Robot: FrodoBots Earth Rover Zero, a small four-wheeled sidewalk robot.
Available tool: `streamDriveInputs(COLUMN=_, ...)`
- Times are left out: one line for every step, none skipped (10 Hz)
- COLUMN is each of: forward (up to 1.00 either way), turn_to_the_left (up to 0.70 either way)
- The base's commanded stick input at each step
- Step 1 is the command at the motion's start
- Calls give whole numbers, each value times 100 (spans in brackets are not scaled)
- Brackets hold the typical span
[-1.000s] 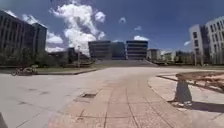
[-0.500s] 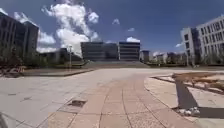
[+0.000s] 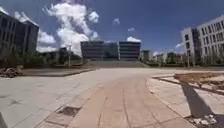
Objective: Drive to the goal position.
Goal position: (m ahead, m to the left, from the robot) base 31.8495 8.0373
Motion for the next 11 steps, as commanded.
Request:
streamDriveInputs(forward=70, turn_to_the_left=0)
streamDriveInputs(forward=70, turn_to_the_left=0)
streamDriveInputs(forward=70, turn_to_the_left=0)
streamDriveInputs(forward=70, turn_to_the_left=0)
streamDriveInputs(forward=70, turn_to_the_left=-2)
streamDriveInputs(forward=70, turn_to_the_left=-20)
streamDriveInputs(forward=70, turn_to_the_left=-12)
streamDriveInputs(forward=70, turn_to_the_left=5)
streamDriveInputs(forward=70, turn_to_the_left=1)
streamDriveInputs(forward=70, turn_to_the_left=0)
streamDriveInputs(forward=70, turn_to_the_left=0)
